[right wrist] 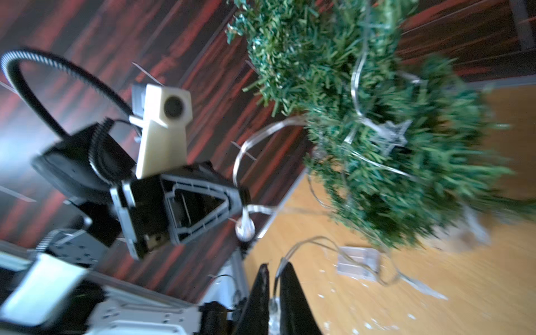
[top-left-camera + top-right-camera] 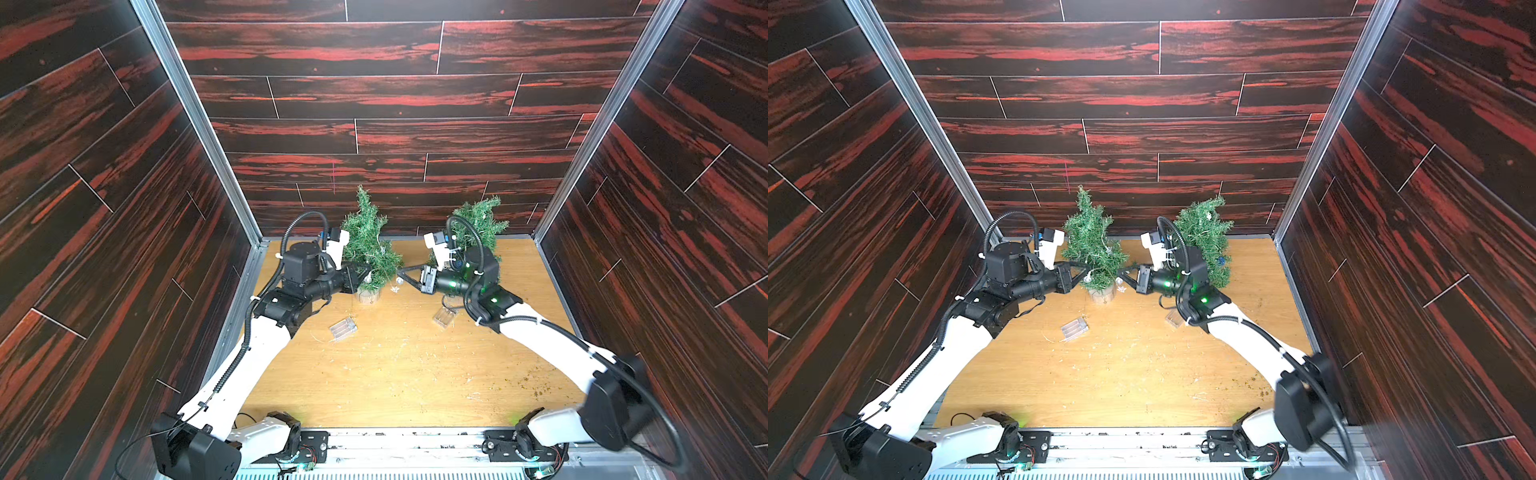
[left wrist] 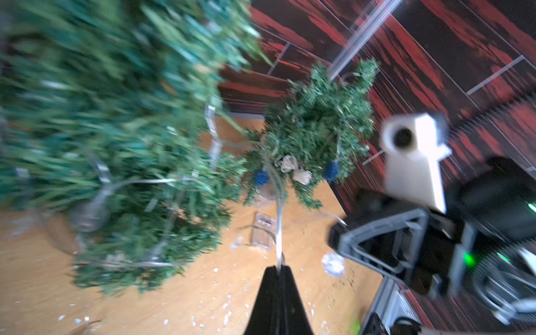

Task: Remove string lights from the small christmas tree
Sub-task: Remove the light string from the Christmas tree.

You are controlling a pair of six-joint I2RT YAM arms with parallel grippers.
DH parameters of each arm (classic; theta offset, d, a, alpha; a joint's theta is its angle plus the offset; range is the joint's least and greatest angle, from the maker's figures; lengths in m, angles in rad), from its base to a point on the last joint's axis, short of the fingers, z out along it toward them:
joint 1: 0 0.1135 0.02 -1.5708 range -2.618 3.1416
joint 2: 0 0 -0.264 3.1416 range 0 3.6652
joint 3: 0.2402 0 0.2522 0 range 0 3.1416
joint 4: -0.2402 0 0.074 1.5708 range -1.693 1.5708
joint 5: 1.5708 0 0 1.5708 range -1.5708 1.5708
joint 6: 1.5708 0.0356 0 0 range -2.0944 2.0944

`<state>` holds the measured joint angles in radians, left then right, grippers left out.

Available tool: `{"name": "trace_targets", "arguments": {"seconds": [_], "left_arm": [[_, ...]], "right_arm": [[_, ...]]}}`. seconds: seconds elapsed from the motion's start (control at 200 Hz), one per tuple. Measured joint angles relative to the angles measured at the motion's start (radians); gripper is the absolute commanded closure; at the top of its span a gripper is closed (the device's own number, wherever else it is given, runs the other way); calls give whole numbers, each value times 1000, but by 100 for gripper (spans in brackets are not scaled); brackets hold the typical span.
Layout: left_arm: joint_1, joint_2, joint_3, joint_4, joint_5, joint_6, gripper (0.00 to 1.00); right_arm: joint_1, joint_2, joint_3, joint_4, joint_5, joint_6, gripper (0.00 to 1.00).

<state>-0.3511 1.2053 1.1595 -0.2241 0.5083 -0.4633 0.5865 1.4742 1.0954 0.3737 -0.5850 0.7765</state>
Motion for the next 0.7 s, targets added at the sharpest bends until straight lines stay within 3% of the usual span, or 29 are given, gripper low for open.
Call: {"name": "trace_targets", "arguments": {"seconds": [0.331,0.701], "left_arm": [[-60,31,-13,-15,-10,0,100],[-82,52,-13,-14,-15,0,100]], "right_arm": [[-3,113,25,172,-101,187,77],[-3,159,62,235,-116,260,65]]}}
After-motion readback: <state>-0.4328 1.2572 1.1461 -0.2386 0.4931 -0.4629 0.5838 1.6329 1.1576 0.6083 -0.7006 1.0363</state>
